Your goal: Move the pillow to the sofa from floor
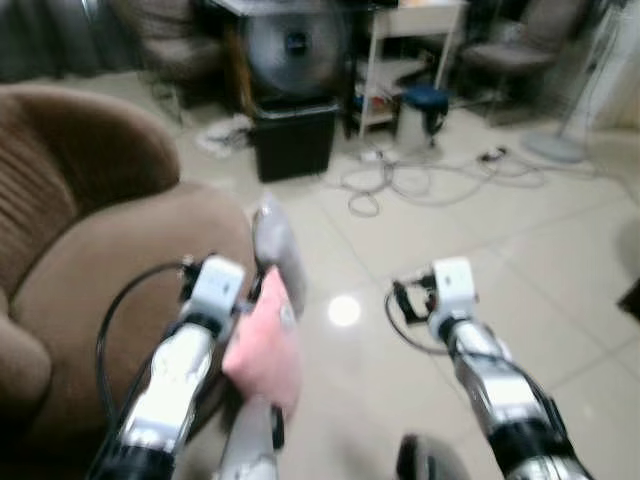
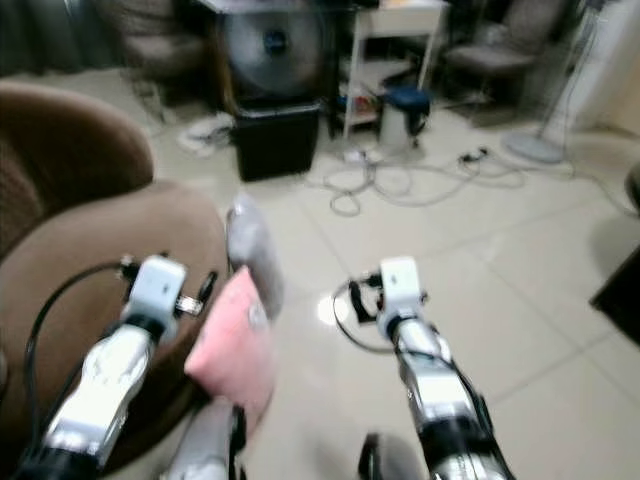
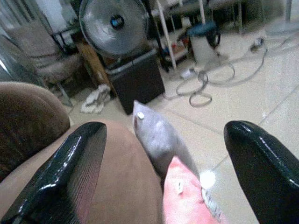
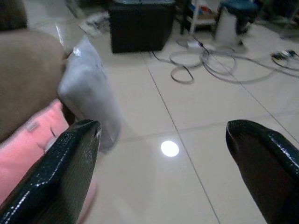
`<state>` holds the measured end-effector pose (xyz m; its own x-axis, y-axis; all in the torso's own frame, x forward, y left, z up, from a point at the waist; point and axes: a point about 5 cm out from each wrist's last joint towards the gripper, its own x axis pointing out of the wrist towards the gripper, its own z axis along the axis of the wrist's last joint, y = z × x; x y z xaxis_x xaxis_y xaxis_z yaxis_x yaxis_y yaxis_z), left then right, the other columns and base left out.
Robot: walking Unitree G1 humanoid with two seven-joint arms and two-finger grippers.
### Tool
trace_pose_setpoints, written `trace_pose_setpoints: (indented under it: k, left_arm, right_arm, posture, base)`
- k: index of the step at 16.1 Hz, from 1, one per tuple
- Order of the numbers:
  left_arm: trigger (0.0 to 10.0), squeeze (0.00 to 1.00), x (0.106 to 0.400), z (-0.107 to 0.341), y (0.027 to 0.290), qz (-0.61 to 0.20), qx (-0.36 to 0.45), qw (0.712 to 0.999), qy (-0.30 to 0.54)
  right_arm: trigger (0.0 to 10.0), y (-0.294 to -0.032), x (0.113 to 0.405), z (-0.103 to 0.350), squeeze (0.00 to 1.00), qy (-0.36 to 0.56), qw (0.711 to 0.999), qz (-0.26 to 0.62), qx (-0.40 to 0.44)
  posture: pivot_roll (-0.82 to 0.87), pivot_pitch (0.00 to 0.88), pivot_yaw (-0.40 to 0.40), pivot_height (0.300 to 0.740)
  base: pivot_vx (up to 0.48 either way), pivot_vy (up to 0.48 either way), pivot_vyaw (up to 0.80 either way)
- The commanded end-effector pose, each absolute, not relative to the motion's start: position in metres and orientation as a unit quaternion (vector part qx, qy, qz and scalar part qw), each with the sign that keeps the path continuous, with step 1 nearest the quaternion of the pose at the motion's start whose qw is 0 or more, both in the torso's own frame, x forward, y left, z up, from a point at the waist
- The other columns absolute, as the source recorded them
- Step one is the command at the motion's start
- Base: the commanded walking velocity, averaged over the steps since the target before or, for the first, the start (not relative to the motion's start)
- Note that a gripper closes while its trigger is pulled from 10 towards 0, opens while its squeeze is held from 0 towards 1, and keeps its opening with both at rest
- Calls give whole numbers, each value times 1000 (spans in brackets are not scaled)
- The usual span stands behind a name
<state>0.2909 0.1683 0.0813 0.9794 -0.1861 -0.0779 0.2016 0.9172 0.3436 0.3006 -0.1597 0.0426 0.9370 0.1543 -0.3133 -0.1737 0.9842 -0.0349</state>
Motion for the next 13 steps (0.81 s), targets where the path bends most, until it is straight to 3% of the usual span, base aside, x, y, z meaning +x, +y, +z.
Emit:
trace_pose_setpoints:
  k: [1,6,11,13]
  left_arm:
    - [10000,0,289,72,169,-103,180,977,42]
    - [10000,0,297,61,164,-139,195,968,75]
    - [10000,0,291,50,162,-147,187,967,92]
    - [10000,0,286,45,164,-140,184,968,100]
  right_arm:
    - [10000,-155,306,49,0,148,984,96,-37]
    - [10000,-157,313,48,0,157,978,117,-71]
    - [10000,-153,306,41,0,165,972,140,-88]
    - [10000,-150,298,35,0,173,967,158,-95]
  posture:
    - [33,0,-19,624]
    - [52,0,-28,624]
    - [82,0,-59,624]
    - [91,0,-65,624]
  base:
    - [0,0,0]
    - [0,0,0]
    - [283,0,0]
    - [311,0,681]
